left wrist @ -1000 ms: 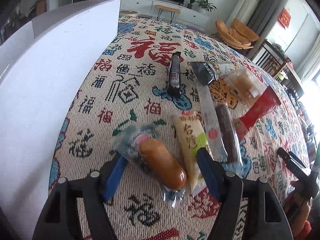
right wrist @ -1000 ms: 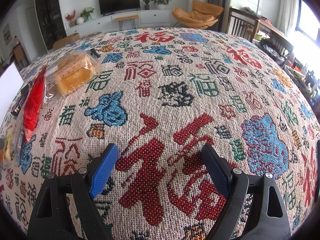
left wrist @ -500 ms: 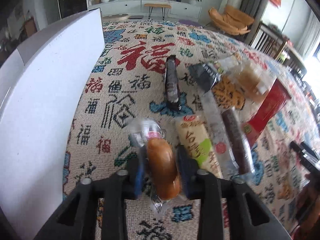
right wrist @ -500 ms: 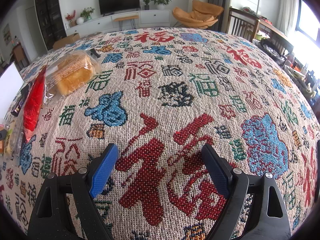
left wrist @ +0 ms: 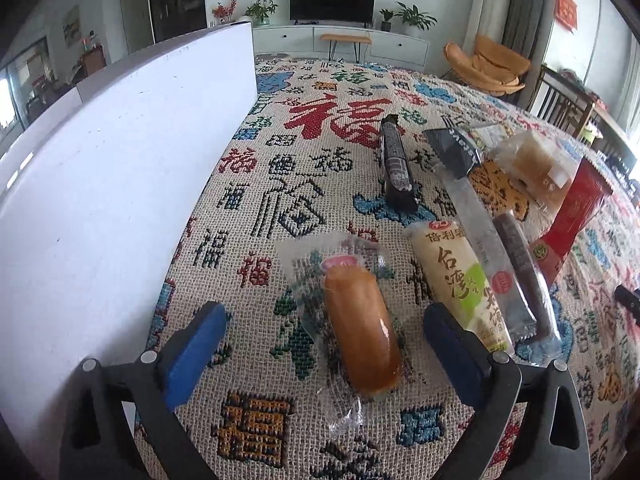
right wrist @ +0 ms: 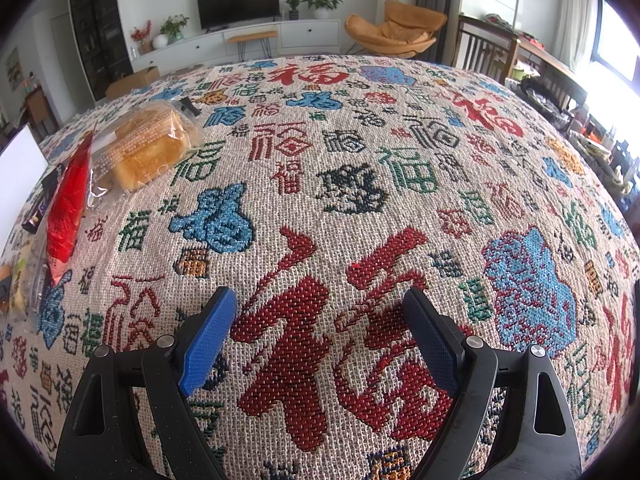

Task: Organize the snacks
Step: 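Close left tool on the bread roll while right tool grasps the red packet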

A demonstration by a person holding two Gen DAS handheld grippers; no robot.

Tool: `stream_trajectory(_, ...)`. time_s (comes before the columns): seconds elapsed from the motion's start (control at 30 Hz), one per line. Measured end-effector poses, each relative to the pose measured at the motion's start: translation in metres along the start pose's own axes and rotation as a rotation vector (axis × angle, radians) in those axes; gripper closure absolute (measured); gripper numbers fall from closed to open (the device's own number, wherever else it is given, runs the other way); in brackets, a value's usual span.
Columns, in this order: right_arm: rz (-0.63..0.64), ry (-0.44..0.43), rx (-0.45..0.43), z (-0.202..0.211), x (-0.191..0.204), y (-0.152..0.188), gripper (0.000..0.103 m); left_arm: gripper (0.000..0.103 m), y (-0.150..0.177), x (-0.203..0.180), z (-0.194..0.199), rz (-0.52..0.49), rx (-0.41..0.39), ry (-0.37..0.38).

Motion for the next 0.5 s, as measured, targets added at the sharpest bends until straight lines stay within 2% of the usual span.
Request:
stream_trajectory(0.17, 0.0, 0.0, 0.0, 0.0, 0.0, 0.0, 0.015, 0.001, -0.0012, -0.0015, -0.003, -0.013, 0.015, -0.016)
stream_trajectory(0.5, 0.0, -0.001, 0.0, -0.0001, -0.0007, -0.0001, 0.015, 0.001, -0.0016, -0.0018, -0.0023, -0.015, 0.015, -0.017)
Point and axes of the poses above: each gripper's, at about its wrist camera, not at the fingertips, and z roughly against the way its jaws point, x to its left, y to its underside, the point moved 6 cm from there along -z, roughly the way its jaws point, and after that the axes turned 3 degrees about x, right-handed, at the moved point
